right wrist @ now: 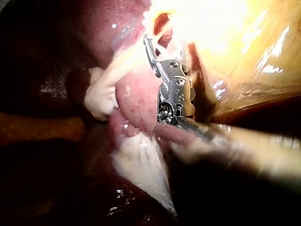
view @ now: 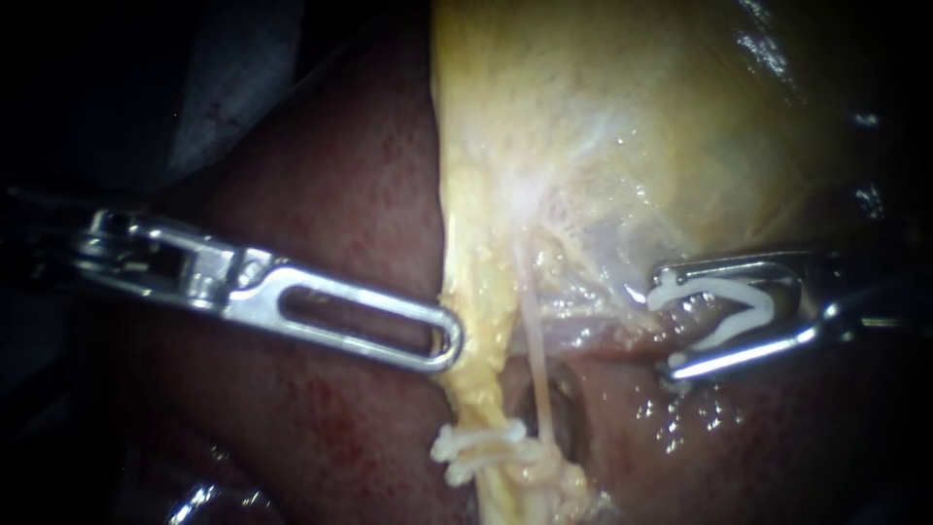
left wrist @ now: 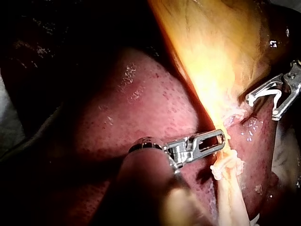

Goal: Clipping third clip left tube

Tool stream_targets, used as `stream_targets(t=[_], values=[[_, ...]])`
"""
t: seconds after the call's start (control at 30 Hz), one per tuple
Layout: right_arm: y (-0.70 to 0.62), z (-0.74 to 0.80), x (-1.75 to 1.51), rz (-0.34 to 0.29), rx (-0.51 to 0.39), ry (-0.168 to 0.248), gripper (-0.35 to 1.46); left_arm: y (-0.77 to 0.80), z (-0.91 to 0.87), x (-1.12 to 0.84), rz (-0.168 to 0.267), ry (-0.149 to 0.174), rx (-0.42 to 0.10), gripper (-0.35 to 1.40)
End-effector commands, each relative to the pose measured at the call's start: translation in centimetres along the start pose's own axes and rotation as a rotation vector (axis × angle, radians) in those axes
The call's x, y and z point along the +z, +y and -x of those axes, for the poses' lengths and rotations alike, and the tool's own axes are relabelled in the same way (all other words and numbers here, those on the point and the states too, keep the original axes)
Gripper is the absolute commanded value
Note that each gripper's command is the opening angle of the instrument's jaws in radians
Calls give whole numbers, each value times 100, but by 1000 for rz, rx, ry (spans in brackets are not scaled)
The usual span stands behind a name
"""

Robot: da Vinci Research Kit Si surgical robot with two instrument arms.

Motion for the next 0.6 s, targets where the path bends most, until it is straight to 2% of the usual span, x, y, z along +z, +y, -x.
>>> stream_targets(t=[0.03, 0.2, 0.6], values=[[0, 1, 3, -2, -1, -2, 59, -2, 1, -4, -1, -3, -3, -35], [-2, 7, 19, -15, -7, -11, 59, -6, 2, -12, 0, -9, -5, -35], [-5, 16, 76, -51, -12, -37, 59, -8, 0, -10, 1, -10, -6, -35]])
